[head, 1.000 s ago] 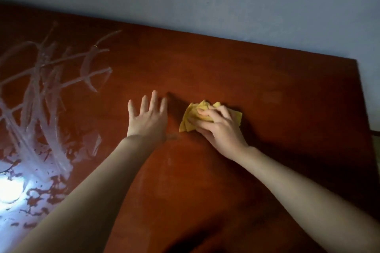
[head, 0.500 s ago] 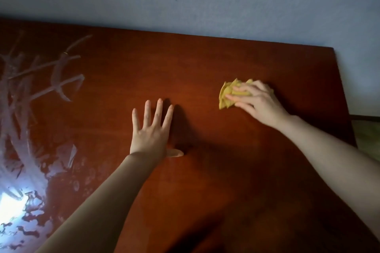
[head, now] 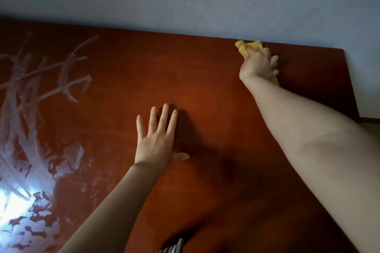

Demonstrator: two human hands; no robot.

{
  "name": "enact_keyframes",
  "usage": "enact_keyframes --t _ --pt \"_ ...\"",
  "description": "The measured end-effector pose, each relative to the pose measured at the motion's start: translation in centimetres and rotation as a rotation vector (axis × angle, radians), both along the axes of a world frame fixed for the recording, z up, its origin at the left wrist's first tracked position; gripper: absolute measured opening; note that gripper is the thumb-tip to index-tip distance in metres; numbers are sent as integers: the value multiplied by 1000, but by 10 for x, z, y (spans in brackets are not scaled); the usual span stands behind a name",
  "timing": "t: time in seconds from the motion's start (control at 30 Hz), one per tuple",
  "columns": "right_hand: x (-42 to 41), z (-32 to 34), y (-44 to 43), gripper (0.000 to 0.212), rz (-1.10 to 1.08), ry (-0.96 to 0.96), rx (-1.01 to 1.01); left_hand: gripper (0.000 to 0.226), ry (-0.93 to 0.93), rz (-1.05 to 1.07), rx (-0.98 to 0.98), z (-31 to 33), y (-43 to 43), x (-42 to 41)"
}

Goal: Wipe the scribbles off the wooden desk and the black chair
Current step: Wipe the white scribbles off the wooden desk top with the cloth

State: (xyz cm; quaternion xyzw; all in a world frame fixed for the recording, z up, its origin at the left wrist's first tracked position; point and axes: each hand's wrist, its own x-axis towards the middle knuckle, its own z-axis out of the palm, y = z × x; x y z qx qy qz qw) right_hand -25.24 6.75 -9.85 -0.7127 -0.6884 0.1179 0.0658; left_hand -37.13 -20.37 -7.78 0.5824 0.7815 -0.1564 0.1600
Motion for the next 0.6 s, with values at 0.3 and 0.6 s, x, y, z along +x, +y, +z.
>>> enact_keyframes --t 0.3,0.6 --pt "12 -2 -114 38 422 -64 31 113 -52 111 -30 10 -55 -1" --pt "32 -5 -243 38 601 -40 27 111 -89 257 -29 12 -170 7"
